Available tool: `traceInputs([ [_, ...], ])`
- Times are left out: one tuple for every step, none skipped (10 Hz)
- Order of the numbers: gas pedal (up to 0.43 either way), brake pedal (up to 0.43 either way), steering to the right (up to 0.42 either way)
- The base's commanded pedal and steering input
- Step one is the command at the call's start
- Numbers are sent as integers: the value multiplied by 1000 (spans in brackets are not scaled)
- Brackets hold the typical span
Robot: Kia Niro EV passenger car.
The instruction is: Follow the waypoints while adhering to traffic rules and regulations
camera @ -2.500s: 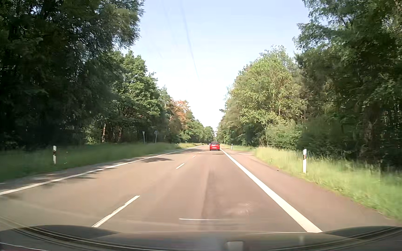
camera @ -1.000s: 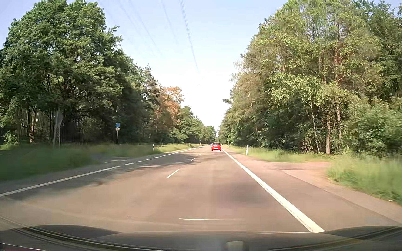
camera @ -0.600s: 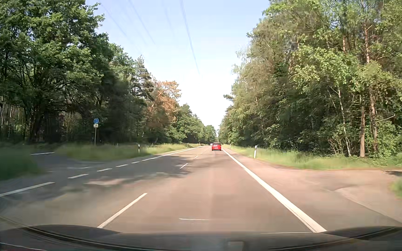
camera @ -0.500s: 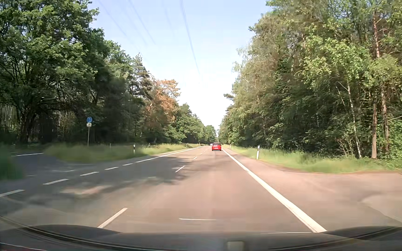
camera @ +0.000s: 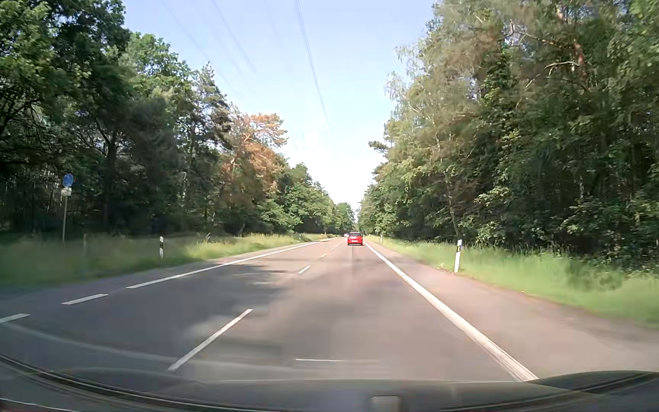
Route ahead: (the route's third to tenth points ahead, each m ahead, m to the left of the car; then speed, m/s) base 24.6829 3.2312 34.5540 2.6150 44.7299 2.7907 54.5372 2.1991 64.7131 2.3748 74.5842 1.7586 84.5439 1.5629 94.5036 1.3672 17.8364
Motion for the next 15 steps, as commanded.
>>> traceInputs([
  [79, 30, 2],
  [79, 30, 2],
  [79, 30, 2],
  [79, 30, 2],
  [79, 30, 2],
  [79, 30, 2],
  [79, 30, 2],
  [79, 30, 2],
  [79, 30, 2],
  [79, 30, 2],
  [79, 30, 1],
  [79, 30, 1],
  [79, 30, 2],
  [79, 30, 1],
  [87, 30, 1],
])
